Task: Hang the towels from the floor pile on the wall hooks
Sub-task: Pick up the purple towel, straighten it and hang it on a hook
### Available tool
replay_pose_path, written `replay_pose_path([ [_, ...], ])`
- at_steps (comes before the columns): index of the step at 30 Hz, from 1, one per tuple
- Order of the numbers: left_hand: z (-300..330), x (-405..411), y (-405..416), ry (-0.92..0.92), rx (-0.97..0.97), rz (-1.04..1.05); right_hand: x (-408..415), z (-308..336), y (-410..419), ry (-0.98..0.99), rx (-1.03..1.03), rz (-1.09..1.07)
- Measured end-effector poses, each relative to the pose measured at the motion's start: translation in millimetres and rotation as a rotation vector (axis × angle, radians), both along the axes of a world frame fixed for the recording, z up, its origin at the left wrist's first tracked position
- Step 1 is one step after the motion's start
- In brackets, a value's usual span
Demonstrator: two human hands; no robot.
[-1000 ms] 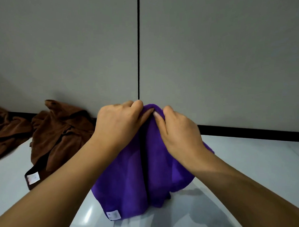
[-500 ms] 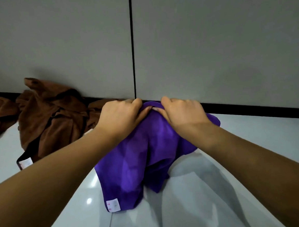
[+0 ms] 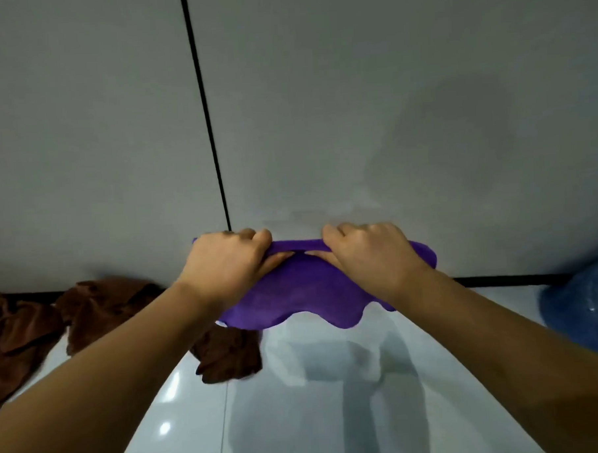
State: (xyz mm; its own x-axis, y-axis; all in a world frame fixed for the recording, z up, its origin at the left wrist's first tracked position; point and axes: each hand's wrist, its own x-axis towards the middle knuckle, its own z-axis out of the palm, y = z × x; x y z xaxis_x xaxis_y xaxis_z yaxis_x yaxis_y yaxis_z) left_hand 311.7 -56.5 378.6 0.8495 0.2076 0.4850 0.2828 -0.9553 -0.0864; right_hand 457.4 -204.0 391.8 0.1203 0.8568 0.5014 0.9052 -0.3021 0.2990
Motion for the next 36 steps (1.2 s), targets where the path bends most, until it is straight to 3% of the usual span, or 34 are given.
replay_pose_path([
  [8, 322.6, 23.6, -35.7, -0.205, 0.144, -0.125, 5.4, 327.6, -54.2, -0.105, 0.093, -0.101],
  [13, 454.4, 18.7, -72.0, -0.323, 0.213, -0.220, -24.5, 463.4, -102.0, -0.170, 0.136, -0.230],
  [24, 559.3, -26.4, -180.4, -0.388, 0.269, -0.559, -143.0, 567.5, -234.6, -0.254, 0.097, -0.545],
  [31, 594.4, -50.7, -323.0, -0.432, 0.250, -0.807, -231.6, 609.7, -374.5, -0.075, -0.079, -0.801],
  [36, 608.9, -90.1, -452.5, -0.428, 0.255, -0.986, -302.0, 613.1, -494.3, -0.106, -0.134, -1.021],
])
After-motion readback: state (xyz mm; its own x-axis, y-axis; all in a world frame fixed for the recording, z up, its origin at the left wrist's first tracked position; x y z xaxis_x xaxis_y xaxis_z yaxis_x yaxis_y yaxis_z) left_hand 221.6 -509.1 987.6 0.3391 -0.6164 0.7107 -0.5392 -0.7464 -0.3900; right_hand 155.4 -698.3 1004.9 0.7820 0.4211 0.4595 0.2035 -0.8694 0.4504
